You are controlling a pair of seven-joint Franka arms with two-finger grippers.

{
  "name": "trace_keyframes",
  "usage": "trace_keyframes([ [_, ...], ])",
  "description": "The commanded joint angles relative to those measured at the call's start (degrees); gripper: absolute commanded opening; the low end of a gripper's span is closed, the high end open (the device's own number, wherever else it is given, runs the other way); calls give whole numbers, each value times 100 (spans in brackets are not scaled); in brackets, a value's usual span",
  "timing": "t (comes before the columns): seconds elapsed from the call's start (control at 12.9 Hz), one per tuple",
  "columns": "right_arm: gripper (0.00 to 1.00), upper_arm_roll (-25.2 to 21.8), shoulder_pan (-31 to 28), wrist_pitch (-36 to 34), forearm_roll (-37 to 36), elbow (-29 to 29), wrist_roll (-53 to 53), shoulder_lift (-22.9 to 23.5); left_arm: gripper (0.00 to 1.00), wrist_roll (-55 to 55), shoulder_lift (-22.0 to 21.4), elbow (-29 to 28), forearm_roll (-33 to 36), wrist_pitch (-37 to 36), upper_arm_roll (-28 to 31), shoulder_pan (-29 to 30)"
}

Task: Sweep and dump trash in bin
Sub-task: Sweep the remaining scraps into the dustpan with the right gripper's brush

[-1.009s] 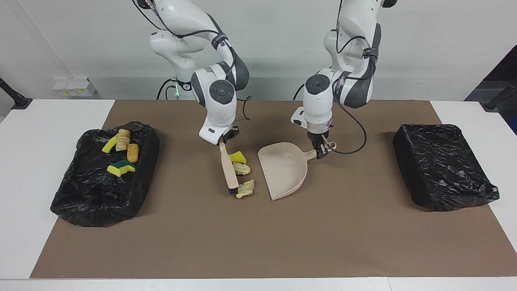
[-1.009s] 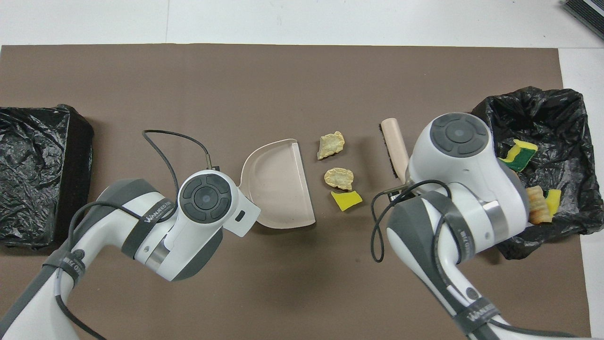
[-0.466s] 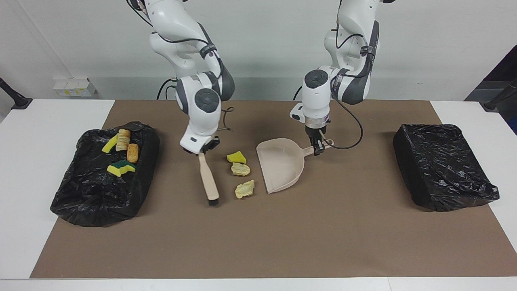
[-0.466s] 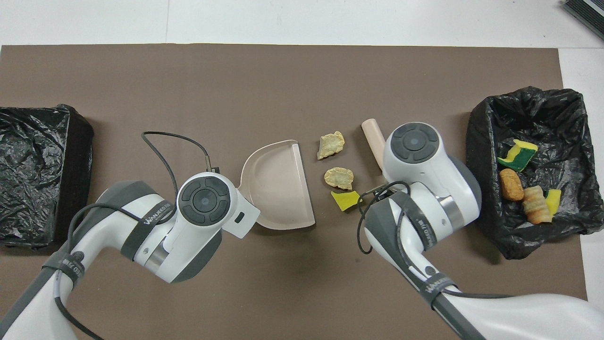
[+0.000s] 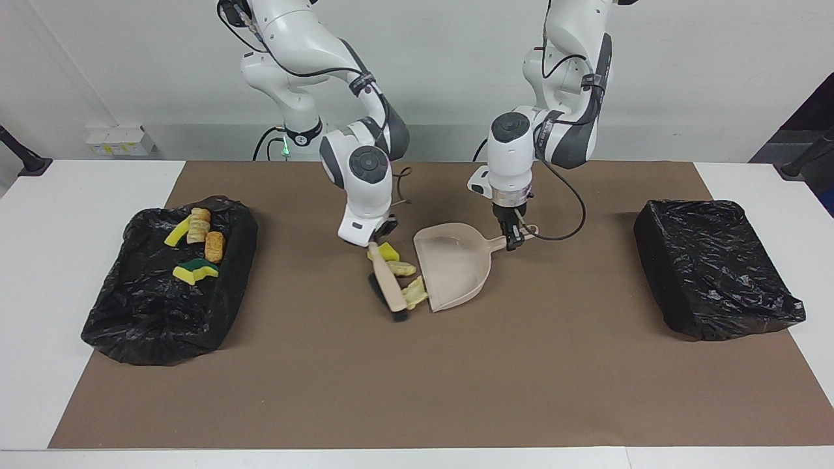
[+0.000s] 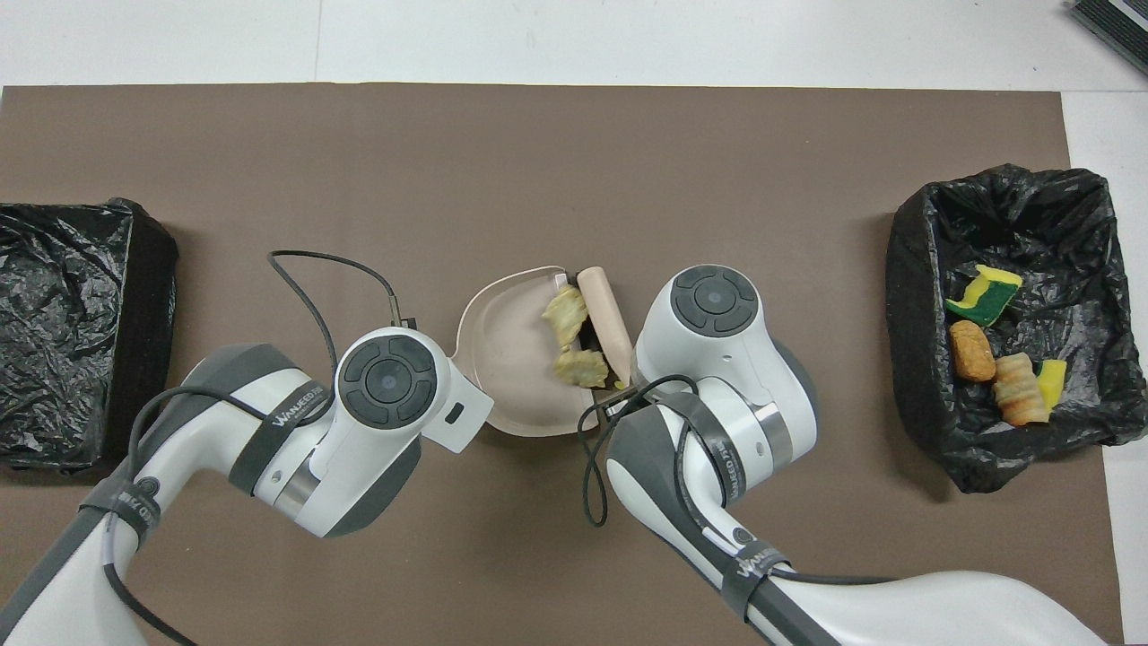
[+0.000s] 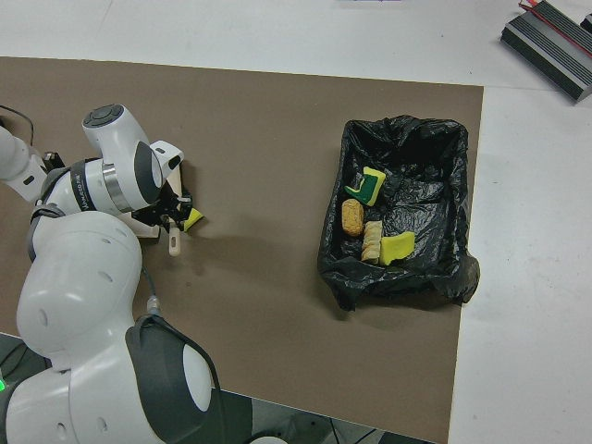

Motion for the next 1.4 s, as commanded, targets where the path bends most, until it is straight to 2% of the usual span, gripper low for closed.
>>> trace_keyframes([
  [0.0, 0, 135, -55, 52, 669, -12, -165, -71, 0, -44, -160, -219, 98, 195, 22, 12],
  [0.08, 0, 161, -55, -61, 844, 172, 62, -115, 0, -36, -151, -219, 98, 195, 22, 12],
  [0.39, 0, 56, -378, -1446, 391, 236, 1125, -1115, 0, -44, -159, -219, 98, 204, 22, 12],
  [0.47, 0, 64, -467, -1511, -107, -96, 1371, -1300, 0, -36, -151, -219, 90, 204, 22, 12],
  [0.62, 0, 73, -835, -1390, -724, -965, 929, -1800, 0, -44, -160, -219, 89, 195, 22, 12],
  [0.7, 0, 73, -915, -1363, -858, -1195, 743, -1916, 0, -44, -160, -219, 89, 186, 22, 12],
  [0.85, 0, 117, -899, -1188, -929, -1530, 654, -1856, 0, -44, -168, -228, 98, 169, 22, -31],
  [1.09, 0, 135, -426, -188, -623, -1655, 740, -1252, 0, -36, -177, -245, 89, 177, 22, -49],
  [1.16, 0, 135, -128, 337, -256, -1611, 819, -1040, 0, -36, -177, -245, 89, 177, 22, -41],
  [1.32, 0, 135, 120, 658, 631, -1191, 864, -811, 0, -36, -177, -254, 98, 177, 22, -32],
])
